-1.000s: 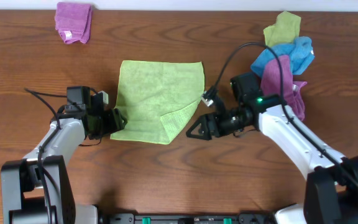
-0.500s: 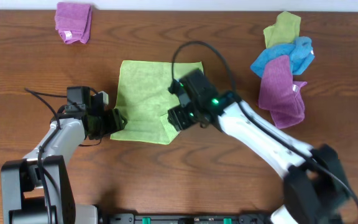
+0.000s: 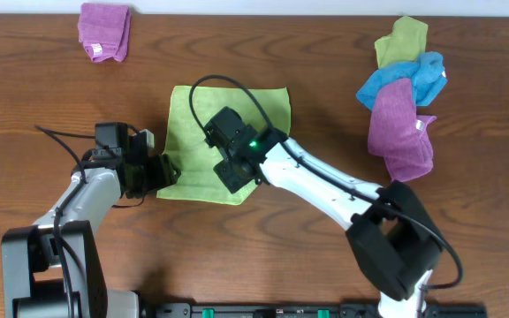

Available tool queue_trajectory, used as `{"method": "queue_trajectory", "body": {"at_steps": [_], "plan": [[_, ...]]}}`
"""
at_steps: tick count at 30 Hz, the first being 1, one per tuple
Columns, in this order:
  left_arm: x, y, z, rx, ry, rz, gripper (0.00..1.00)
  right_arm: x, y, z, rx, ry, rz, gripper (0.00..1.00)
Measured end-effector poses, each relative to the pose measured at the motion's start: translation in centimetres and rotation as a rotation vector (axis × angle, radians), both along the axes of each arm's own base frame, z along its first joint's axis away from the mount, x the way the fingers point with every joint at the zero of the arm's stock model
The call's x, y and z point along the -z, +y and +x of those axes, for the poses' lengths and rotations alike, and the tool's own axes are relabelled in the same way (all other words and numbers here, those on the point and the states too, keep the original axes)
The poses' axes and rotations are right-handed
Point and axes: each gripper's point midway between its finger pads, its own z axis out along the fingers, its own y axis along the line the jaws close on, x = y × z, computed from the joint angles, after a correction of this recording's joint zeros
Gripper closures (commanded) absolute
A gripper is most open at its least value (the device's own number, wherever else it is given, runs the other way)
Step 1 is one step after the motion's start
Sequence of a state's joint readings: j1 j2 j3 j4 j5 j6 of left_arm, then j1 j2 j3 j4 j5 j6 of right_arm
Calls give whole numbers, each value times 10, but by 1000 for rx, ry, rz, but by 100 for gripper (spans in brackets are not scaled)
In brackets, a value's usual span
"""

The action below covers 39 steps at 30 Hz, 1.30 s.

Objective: Fold the cloth

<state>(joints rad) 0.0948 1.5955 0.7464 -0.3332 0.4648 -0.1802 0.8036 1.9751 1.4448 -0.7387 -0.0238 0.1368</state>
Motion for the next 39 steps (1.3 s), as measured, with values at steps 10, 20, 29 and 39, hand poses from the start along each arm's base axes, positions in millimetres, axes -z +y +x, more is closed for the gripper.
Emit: {"method": "queue_trajectory", "body": {"at_steps": [10, 20, 29, 39], "plan": [[0, 0, 0, 0, 0, 0, 41, 27, -3, -9, -35, 31, -75, 51], [0, 0, 0, 0, 0, 0, 40, 30, -7, -7, -38, 18, -104, 57], [0, 0, 0, 0, 0, 0, 40, 44, -13, -10, -51, 36, -151, 99], [0, 0, 0, 0, 0, 0, 41, 21, -29, -14, -39, 70, -254, 81]]}}
